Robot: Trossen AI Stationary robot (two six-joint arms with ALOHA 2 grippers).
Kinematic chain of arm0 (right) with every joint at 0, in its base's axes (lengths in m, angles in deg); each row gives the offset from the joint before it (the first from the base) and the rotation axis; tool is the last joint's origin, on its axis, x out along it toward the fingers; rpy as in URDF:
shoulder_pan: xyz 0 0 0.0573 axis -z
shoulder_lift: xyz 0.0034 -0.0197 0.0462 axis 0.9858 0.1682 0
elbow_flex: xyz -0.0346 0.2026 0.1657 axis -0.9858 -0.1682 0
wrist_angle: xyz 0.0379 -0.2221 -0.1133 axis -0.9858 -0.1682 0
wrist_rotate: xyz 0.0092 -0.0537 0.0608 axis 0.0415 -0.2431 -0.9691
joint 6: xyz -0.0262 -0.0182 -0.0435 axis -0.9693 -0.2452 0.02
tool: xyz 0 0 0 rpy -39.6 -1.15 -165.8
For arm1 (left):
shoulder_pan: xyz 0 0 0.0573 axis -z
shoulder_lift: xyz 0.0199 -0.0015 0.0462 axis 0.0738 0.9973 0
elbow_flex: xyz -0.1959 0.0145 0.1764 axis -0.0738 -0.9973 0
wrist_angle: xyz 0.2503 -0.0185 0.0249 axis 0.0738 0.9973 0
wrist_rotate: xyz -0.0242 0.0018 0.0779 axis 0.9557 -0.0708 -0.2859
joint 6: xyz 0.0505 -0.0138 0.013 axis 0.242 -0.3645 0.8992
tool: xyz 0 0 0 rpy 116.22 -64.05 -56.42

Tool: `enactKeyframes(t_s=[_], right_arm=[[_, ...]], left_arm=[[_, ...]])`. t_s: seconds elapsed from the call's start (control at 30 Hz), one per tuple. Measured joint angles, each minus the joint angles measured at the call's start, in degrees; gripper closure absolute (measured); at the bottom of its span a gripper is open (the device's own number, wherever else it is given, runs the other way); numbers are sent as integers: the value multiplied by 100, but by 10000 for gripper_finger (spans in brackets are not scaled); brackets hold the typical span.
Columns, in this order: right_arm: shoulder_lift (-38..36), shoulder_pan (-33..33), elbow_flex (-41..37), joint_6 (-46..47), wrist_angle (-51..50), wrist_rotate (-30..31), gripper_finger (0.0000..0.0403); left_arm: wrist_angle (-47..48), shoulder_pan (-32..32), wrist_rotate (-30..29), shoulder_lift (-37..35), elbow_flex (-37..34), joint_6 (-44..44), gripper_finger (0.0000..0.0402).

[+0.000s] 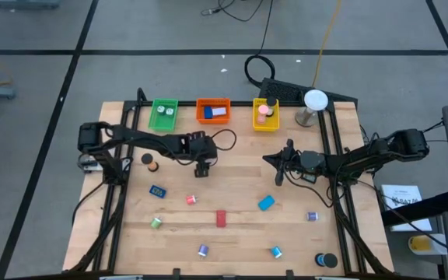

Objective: Pick & Place Office items
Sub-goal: Put the top red digital clock into the orange bin

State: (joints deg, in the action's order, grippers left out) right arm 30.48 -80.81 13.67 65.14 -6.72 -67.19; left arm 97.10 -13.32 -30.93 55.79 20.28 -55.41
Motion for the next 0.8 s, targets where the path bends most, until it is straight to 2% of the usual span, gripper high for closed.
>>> enactKeyframes(t_s=[0.13,0.3,0.53,0.8], right_arm=[[0,1,0,0,1,0,399],[0,0,0,0,-3,0,399],[0,0,0,0,-3,0,399],[0,0,0,0,-27,0,399]], left_arm=[[90,-118,142,-167,4,-7,131],[131,-398,705,47,6,-31,138],[86,-571,955,332,6,179,140],[15,-568,985,274,10,311,148]])
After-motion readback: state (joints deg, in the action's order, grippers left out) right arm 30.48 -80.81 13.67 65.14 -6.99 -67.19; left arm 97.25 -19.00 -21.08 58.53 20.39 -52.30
